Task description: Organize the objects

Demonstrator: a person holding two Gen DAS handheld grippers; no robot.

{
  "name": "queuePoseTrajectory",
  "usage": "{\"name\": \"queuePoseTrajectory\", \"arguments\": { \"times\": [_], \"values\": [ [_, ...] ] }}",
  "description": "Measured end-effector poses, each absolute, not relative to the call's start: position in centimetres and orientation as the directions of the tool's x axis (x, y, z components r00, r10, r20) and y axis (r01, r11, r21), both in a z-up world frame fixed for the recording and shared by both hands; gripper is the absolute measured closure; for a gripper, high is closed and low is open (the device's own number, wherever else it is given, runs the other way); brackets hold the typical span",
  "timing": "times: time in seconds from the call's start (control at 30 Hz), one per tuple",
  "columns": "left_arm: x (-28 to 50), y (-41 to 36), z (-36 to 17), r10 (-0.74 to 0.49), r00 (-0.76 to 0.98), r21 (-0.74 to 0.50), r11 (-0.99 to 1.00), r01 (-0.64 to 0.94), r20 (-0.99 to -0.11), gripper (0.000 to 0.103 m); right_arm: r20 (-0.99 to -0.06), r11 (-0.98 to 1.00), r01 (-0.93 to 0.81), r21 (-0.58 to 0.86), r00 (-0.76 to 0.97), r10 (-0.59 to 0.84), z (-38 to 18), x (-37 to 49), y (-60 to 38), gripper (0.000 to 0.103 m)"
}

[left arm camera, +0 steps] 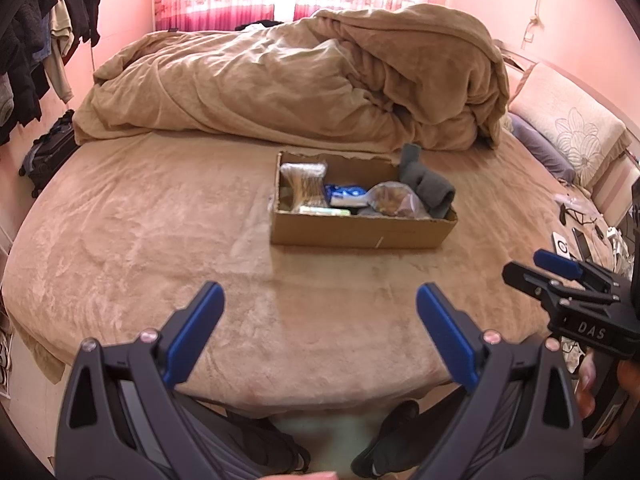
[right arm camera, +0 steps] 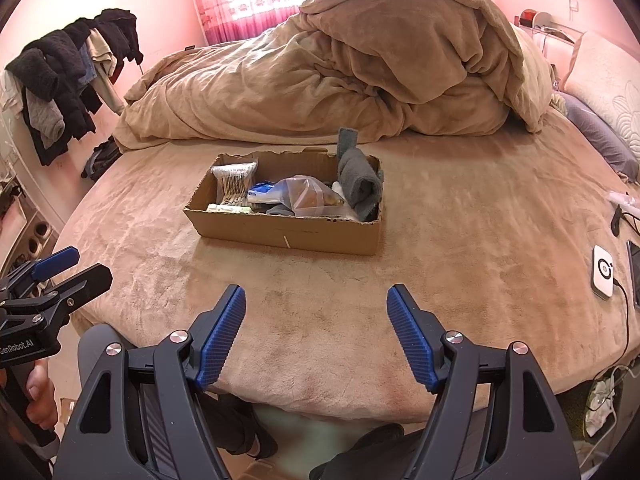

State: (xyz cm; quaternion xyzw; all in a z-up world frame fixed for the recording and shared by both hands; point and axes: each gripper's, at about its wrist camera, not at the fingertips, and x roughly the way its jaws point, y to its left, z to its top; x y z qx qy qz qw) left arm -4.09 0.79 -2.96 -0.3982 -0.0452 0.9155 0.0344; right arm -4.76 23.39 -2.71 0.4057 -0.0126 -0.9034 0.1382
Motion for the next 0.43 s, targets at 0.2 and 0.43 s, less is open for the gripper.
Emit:
{"name": "queuePoseTrajectory", "arguments": {
  "times": [0.2,0.43],
  "values": [
    [-4.09,0.88,-3.00,0.095,-0.682,-0.105,-0.994,-0.026,-0.725,0.005,-0.731,-0.962,0.238,0.135,-0.631,-0.259,-2.91,-4.84,23.34,0.027],
    [-4.54,0.84,-3.86,0.093,-0.676,-0.110,-0.994,-0.018,-0.731,0.005,-0.735,-0.962,0.236,0.140,-0.627,-0.260,-3.52,-4.84,23.25,0.027]
  ]
}}
